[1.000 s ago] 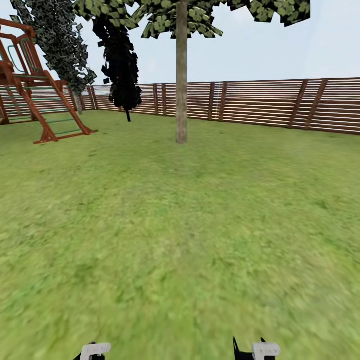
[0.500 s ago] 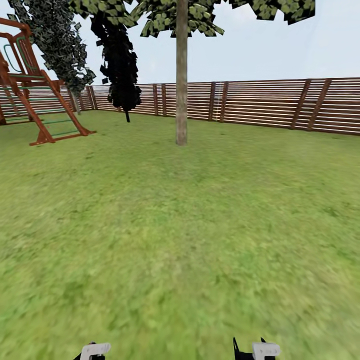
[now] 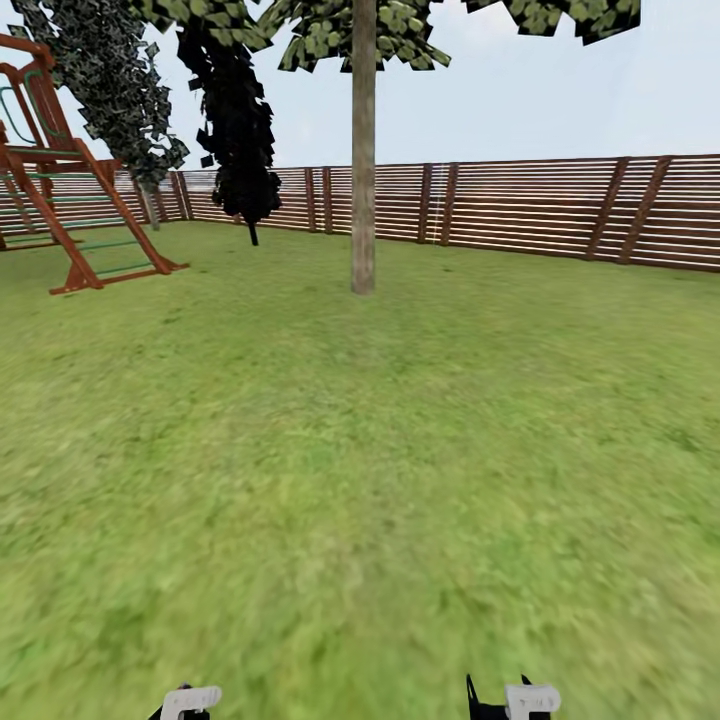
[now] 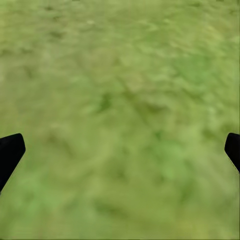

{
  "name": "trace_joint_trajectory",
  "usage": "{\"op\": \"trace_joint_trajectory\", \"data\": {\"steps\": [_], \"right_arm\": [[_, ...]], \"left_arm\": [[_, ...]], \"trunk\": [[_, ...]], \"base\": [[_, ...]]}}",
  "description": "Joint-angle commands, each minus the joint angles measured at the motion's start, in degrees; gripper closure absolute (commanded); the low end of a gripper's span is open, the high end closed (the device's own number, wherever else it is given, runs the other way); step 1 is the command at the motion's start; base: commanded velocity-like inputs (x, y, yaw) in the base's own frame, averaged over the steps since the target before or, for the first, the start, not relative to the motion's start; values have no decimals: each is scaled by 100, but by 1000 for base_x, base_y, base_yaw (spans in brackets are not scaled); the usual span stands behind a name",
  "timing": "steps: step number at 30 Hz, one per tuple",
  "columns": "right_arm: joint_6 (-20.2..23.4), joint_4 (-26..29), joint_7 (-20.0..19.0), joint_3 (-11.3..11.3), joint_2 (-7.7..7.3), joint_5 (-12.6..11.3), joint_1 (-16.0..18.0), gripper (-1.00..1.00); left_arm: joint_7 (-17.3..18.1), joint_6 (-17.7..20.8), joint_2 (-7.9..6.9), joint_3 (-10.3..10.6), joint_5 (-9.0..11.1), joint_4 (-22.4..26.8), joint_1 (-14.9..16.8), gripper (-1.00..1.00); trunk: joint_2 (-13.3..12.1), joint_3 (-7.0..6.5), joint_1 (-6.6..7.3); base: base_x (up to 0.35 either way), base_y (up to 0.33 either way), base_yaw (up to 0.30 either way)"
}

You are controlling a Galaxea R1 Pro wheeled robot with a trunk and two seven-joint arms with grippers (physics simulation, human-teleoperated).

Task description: In the garden, pick up the pesticide atomizer on the floor and spray pesticide onto both trees until each tree trunk is fully covered.

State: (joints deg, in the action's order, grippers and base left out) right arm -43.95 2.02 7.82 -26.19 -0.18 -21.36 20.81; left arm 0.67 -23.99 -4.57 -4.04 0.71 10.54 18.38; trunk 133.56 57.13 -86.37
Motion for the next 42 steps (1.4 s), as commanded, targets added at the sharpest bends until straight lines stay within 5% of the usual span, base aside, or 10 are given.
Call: {"op": "trace_joint_trajectory", "data": {"steps": [1,42], "right_arm": [[0,0,0,0,0,0,-2,-100],[0,0,0,0,0,0,-2,-100]], "left_arm": [[-1,0,0,0,0,1,-1,100],[-1,0,0,0,-1,1,-1,100]], "trunk": [[0,0,0],[0,0,0]], "base": [[339,0,0],[338,0,0]]}}
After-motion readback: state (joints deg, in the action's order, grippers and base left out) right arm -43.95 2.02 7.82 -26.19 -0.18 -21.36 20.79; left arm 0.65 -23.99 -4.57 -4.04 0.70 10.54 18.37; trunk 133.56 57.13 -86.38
